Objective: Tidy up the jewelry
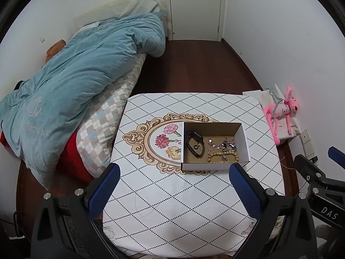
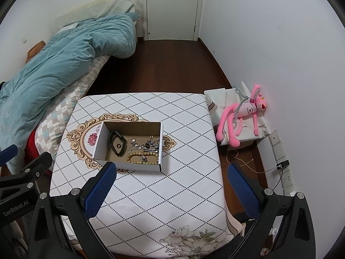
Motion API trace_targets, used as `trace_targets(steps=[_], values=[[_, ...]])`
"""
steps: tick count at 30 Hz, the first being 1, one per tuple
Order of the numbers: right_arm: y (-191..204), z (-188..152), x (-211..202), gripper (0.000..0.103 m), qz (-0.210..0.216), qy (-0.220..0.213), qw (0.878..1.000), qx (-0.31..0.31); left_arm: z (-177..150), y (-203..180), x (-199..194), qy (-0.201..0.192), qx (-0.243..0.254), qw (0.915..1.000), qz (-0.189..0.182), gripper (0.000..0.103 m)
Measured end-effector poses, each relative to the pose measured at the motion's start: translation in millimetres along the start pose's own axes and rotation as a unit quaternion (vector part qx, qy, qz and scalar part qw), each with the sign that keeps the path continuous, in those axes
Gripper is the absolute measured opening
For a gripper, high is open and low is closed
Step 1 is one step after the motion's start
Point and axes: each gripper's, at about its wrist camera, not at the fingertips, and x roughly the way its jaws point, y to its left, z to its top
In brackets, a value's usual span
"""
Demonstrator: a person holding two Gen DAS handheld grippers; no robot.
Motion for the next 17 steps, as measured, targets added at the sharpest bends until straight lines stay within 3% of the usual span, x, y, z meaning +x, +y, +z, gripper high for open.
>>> trace_targets(steps=[17], values=[[1.4, 0.4, -1.8, 0.103, 0.002, 0.002, 1.000, -0.002, -4.8, 1.3, -1.7, -0.001, -0.001, 1.0000, -0.007, 0.103]])
